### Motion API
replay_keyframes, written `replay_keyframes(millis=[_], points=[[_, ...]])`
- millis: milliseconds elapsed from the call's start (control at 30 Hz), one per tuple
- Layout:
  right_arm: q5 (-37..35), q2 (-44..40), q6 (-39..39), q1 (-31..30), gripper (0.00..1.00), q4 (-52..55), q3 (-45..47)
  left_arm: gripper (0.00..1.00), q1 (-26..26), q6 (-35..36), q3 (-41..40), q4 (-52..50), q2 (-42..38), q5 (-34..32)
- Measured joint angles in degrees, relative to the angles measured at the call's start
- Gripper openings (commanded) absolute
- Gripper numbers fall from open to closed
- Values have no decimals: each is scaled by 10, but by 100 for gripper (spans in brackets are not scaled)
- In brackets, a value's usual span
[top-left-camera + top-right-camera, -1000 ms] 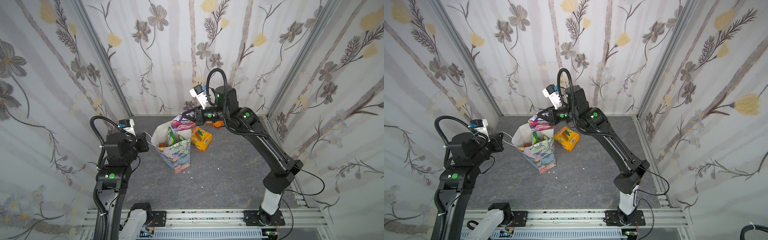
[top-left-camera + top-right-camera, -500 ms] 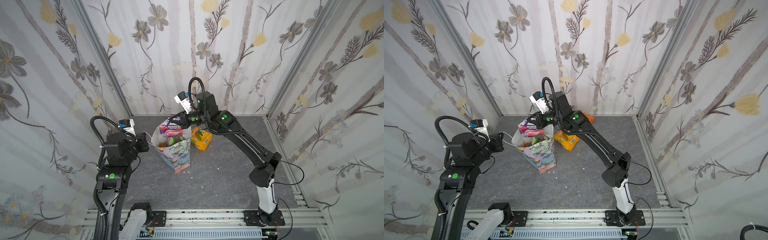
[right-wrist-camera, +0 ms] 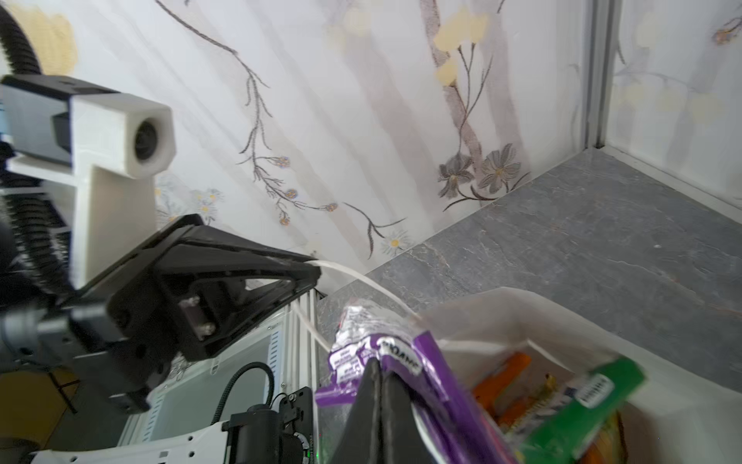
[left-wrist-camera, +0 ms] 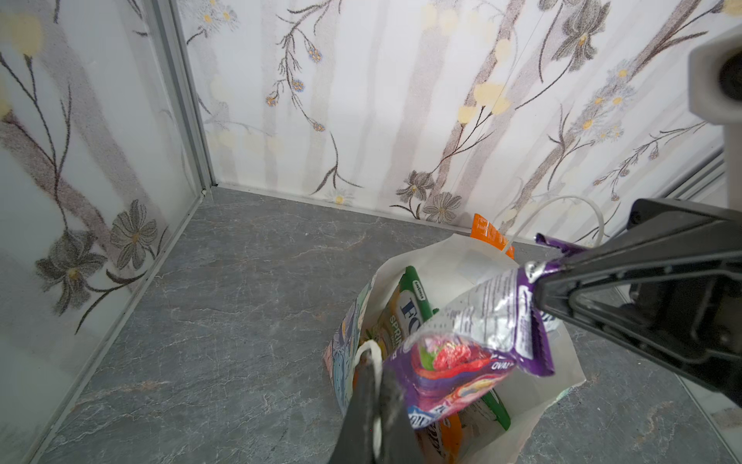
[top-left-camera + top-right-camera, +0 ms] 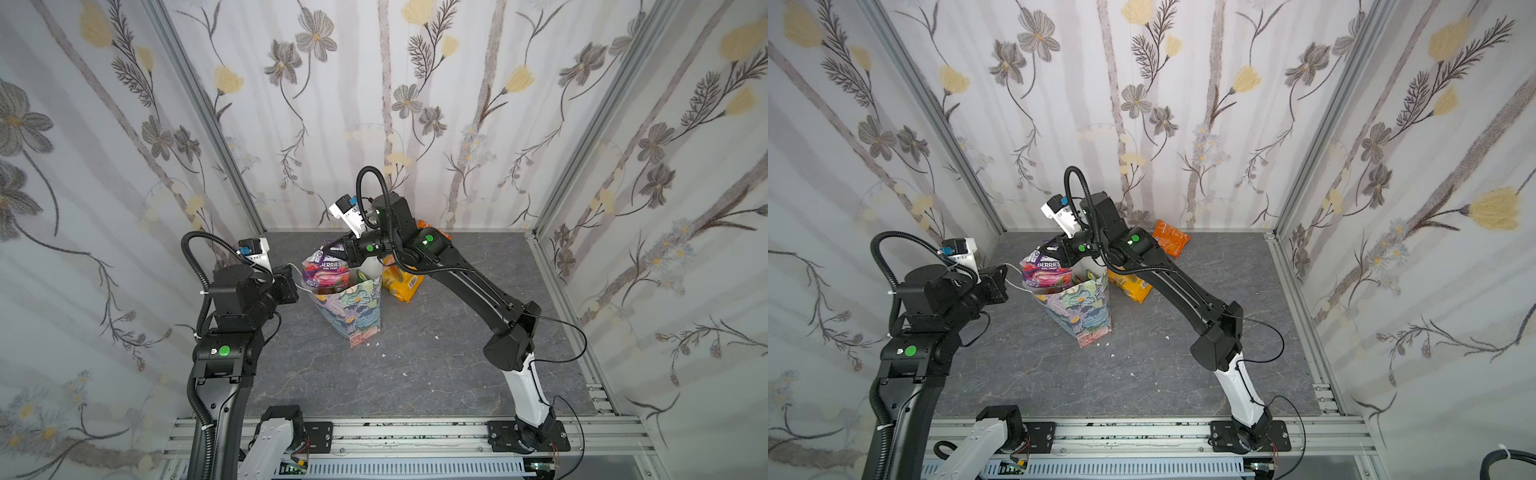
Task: Place the snacks into the paper bag
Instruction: Place the snack in the paper bag.
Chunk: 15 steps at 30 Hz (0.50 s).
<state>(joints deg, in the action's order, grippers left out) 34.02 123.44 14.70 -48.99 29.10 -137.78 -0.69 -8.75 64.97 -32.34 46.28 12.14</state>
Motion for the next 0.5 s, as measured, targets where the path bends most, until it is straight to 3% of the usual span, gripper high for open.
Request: replay_keyframes(millis=[267, 500], points=[[10, 20, -13, -4, 0, 7, 0, 0, 0, 6, 0, 0, 0, 0], [-44, 21, -20, -18, 0, 35, 0, 0, 0, 8, 0, 0, 2, 0]])
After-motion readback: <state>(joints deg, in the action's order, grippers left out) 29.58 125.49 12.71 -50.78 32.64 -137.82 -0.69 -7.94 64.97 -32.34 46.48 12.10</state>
